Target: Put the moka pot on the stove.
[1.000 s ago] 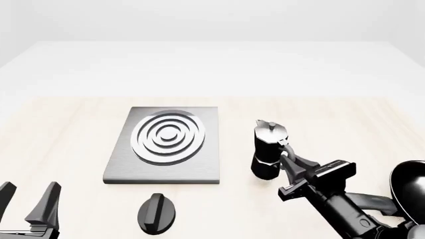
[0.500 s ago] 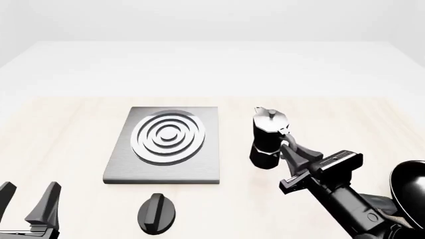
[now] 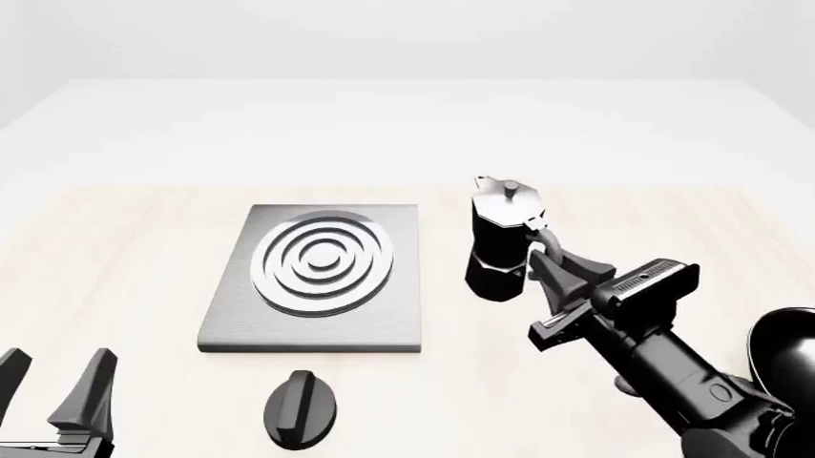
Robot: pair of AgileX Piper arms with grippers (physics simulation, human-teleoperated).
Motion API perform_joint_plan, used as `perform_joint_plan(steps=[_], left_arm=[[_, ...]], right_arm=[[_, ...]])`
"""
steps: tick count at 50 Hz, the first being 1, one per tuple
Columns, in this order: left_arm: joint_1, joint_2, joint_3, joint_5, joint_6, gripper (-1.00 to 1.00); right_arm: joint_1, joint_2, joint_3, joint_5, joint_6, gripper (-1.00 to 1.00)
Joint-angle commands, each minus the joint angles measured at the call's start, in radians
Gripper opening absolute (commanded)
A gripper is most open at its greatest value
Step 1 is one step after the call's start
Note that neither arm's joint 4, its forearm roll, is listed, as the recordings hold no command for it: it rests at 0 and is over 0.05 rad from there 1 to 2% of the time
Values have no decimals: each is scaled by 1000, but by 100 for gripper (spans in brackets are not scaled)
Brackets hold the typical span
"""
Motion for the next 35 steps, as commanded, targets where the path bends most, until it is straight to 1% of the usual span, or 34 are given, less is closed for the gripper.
perform_joint_plan(steps=[1, 11, 14, 17, 18, 35], left_arm=[[0, 0, 0, 0, 0, 100], [0, 0, 0, 0, 0, 100], [0, 0, 0, 0, 0, 100], [0, 0, 0, 0, 0, 100], [0, 0, 0, 0, 0, 100], [0, 0, 0, 0, 0, 100]], right_arm=[[18, -34, -62, 62, 13, -100], [42, -47, -99, 104, 19, -100], [50, -48, -116, 122, 13, -100], [57, -51, -125, 128, -9, -100], [60, -53, -132, 134, -6, -100], [101, 18, -189, 130, -22, -100]])
